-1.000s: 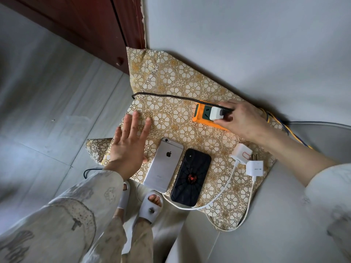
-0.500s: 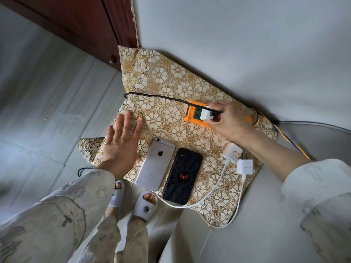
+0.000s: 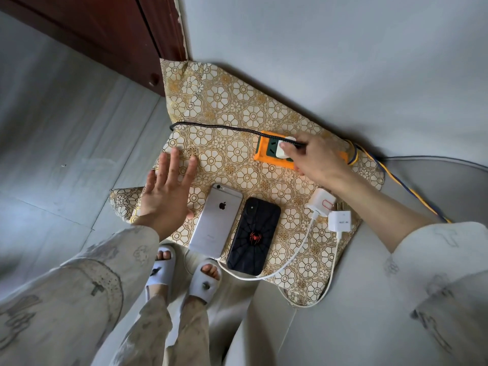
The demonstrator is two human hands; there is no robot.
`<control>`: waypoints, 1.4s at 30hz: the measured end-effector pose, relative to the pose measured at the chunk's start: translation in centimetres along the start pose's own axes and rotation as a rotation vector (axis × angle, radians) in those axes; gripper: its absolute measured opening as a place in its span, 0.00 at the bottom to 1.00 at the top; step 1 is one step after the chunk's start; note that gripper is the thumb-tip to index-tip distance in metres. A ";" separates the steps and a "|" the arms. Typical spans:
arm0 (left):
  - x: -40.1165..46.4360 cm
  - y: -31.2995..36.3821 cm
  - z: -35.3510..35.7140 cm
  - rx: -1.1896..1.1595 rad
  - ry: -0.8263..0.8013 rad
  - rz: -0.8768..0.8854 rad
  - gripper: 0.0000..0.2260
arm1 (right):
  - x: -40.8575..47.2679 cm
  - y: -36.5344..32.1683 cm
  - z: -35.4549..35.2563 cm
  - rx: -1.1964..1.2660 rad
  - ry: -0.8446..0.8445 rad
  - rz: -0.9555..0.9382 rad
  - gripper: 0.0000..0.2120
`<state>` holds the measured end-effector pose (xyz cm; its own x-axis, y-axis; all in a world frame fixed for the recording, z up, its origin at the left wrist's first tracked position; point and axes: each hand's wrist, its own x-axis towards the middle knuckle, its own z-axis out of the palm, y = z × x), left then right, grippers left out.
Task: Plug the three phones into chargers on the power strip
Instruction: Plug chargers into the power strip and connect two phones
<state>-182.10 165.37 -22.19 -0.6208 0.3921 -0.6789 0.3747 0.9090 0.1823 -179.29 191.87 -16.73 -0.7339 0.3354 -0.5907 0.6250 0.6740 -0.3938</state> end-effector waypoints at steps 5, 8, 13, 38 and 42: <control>0.0 -0.1 0.1 -0.007 0.004 0.001 0.51 | 0.8 -0.4 -0.2 0.094 -0.126 0.097 0.14; -0.1 -0.1 0.1 -0.015 0.010 -0.001 0.50 | 1.1 -0.5 0.0 0.127 -0.146 0.186 0.23; -0.1 0.2 -0.1 -0.001 -0.001 -0.017 0.49 | 0.9 -1.1 0.4 0.214 -0.096 0.244 0.21; -0.1 -1.6 0.2 -0.127 0.081 0.095 0.50 | -3.8 -6.6 6.4 0.630 -0.174 0.349 0.15; -1.1 -3.8 1.0 -0.180 0.153 0.220 0.41 | -1.4 -11.5 7.8 1.159 -0.151 0.298 0.17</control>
<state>-182.13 161.39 -22.87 -0.6396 0.5864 -0.4971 0.3925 0.8051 0.4447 -183.39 178.56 -16.88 -0.5303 0.2449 -0.8117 0.6886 -0.4341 -0.5809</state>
